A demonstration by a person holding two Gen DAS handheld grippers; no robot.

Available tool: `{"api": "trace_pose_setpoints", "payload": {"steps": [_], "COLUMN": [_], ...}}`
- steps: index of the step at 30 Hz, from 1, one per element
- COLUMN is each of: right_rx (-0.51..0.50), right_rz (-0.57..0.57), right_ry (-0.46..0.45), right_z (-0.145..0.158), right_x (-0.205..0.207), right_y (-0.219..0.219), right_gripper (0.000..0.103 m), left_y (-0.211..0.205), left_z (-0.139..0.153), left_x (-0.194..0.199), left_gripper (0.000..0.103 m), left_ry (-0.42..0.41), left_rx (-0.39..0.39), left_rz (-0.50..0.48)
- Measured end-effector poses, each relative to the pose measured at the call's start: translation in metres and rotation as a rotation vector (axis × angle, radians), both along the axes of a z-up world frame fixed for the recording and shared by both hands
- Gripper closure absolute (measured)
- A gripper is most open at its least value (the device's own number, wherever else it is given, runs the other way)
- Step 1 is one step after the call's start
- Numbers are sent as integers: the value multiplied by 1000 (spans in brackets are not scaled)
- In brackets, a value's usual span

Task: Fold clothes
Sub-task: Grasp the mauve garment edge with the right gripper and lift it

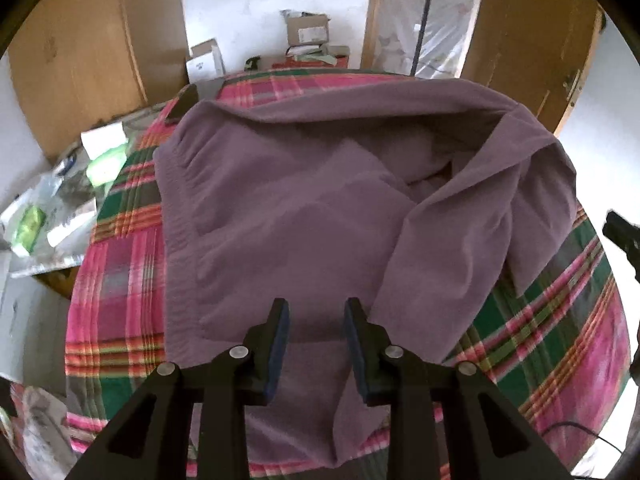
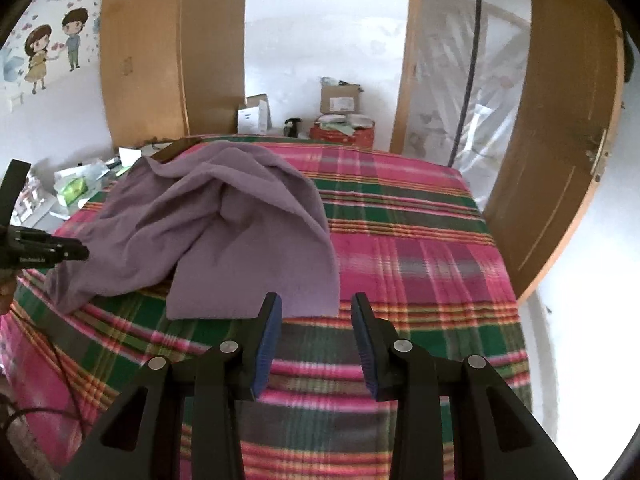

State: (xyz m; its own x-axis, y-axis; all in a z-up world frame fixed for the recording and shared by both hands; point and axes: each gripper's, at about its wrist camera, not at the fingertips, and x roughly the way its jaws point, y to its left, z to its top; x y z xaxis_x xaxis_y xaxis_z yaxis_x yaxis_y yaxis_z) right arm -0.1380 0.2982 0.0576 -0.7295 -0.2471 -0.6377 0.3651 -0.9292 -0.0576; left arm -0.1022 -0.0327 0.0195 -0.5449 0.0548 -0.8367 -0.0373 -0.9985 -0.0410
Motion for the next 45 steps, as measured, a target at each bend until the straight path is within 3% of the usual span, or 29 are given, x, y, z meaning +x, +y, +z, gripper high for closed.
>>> {"api": "trace_pose_setpoints", "payload": {"steps": [7,15,18,21,25,28,39,42,45], "right_rx": [10,35,43,39,8,-25,-150,-167,-183], "right_rz": [55,129,148,162,181,198,288,322,352], "right_ry": [40,73,63,53,48,46,33,15,-2], "right_z": [0,-3,-7,-11,-11,-8,5,3,-1], "right_x": [-33,-52,-57,-58,-52,-43,-3,6,15], "right_y": [-15,-30,-33,-35,-34,-34,-40,-48,-56], "right_gripper": [65,66,73,92,98,100,100,100,100], "left_y": [13,40,46,44,39,32,34,42,51], "left_z": [-6,-8,-12,-13,-11,-4,16,24,27], "left_x": [-12,-25,-30,-34,-32,-28,-24,-20,-19], "left_gripper": [73,73,73,77,100,102,102,97,80], "left_ry": [11,51,44,37,45,70,108,106,79], "left_rx": [-80,-149,-141,-90,-28,8,98,162,252], "left_rz": [22,-41,-57,-66,-48,-34,-42,-83,-141]}}
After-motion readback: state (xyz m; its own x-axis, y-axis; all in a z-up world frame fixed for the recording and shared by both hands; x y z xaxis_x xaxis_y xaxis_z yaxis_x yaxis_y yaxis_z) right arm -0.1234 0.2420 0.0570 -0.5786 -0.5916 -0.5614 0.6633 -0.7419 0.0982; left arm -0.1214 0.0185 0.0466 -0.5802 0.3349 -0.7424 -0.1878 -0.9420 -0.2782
